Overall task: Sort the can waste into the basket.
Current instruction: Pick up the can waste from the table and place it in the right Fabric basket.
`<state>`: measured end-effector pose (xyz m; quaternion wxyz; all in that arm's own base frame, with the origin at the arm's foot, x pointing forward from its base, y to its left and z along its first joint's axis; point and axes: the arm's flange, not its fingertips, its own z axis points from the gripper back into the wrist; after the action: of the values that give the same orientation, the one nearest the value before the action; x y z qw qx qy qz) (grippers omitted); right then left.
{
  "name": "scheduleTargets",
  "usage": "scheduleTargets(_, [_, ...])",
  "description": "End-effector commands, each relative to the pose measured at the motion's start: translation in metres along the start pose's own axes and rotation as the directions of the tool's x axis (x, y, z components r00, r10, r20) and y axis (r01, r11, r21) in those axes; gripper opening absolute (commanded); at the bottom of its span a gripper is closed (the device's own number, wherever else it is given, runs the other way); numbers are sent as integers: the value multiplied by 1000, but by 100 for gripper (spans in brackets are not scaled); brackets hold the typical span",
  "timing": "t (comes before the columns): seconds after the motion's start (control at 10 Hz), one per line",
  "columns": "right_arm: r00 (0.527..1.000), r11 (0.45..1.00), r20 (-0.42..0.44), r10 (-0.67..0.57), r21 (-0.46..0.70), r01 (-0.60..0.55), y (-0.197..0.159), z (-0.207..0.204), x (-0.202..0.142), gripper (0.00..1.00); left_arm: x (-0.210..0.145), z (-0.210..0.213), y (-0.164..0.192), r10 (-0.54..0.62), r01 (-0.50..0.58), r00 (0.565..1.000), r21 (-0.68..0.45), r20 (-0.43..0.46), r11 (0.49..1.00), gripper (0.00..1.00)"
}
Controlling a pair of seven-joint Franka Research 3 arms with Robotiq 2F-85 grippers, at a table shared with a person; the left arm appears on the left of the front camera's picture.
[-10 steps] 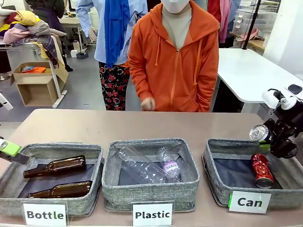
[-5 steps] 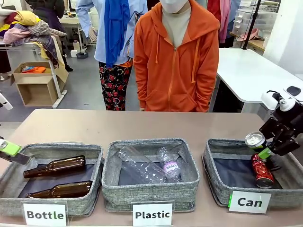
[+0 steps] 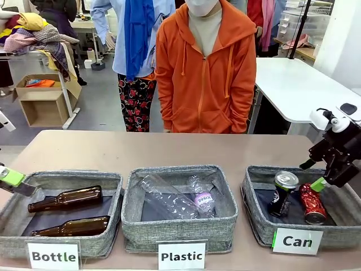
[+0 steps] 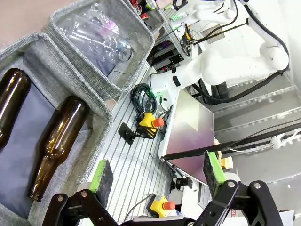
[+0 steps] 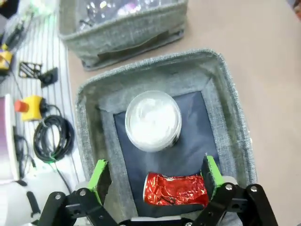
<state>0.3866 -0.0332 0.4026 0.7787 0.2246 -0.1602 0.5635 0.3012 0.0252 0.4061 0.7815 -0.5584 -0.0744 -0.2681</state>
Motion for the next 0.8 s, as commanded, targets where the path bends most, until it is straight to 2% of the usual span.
scheduleTargets(0.0, [950,971,208,-232,111,213,-8,4,5,100,0,0,-3,0,0,1000,-13,13,1000,100])
scheduleTargets(0.1, [832,898,354,-427,273,345,-16,11,4,100,0,0,-3,0,0,1000,-13,13,1000,100])
scheduleTargets(0.2, [734,854,452,-507,378,357,-25,21,1,100,0,0,-3,0,0,1000,-13,13,1000,100])
scheduleTargets(0.3, [601,804,537,-591,450,389,-37,33,-1,100,0,0,-3,0,0,1000,-13,13,1000,100])
scheduleTargets(0.4, [536,781,568,-624,483,397,-43,34,-2,100,0,0,-3,0,0,1000,-13,13,1000,100])
scheduleTargets(0.5, [488,781,611,-624,468,413,-52,29,0,100,0,0,-3,0,0,1000,-13,13,1000,100])
scheduleTargets(0.6, [444,759,619,-648,477,443,-55,24,1,100,0,0,-3,0,0,1000,-13,13,1000,100])
scheduleTargets(0.7, [436,747,612,-659,465,475,-57,18,0,100,0,0,-3,0,0,1000,-13,13,1000,100])
